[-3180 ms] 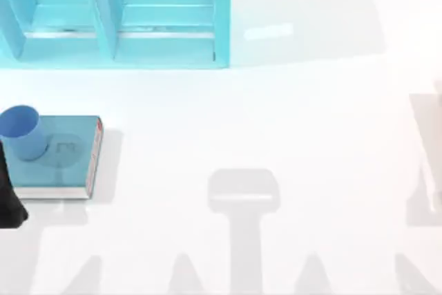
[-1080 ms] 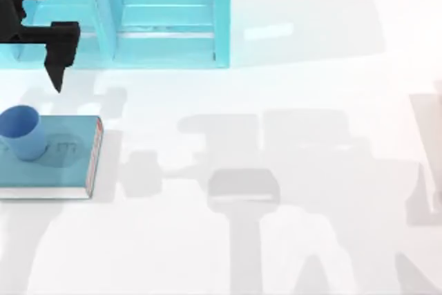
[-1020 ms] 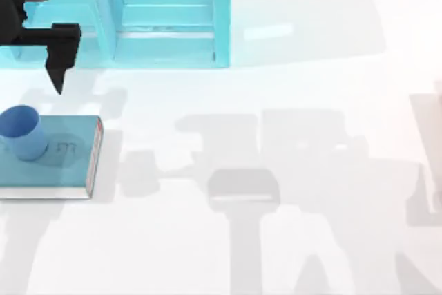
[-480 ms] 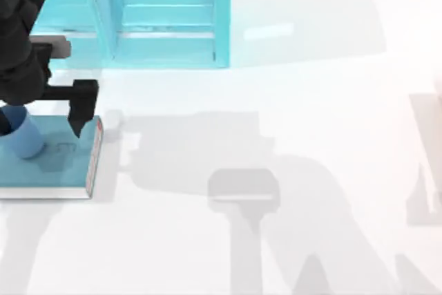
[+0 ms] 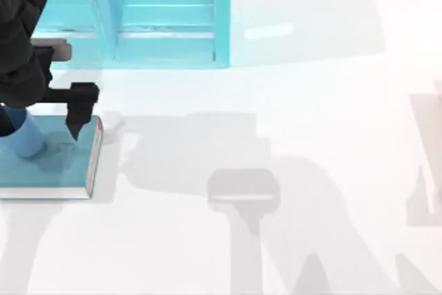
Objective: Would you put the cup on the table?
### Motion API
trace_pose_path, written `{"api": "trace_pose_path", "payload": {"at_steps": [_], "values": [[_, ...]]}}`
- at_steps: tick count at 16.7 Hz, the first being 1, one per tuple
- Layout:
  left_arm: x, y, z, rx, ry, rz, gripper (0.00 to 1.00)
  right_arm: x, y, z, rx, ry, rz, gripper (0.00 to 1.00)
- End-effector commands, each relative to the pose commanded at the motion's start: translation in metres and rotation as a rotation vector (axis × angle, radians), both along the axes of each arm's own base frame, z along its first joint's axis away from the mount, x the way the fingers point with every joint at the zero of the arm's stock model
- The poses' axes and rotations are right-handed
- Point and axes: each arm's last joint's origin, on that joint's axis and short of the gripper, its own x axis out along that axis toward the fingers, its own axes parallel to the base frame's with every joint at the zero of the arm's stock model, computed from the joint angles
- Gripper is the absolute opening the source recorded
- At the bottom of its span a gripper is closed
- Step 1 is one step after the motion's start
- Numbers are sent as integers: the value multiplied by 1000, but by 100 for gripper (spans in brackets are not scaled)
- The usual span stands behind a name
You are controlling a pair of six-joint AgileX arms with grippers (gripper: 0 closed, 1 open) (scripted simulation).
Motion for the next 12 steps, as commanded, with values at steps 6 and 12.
{"api": "trace_pose_path", "payload": {"at_steps": [6,12], "values": [[0,0,0,0,0,0,32,0,0,0,0,0,0,100],[0,0,0,0,0,0,0,0,0,0,0,0,0,100]]}}
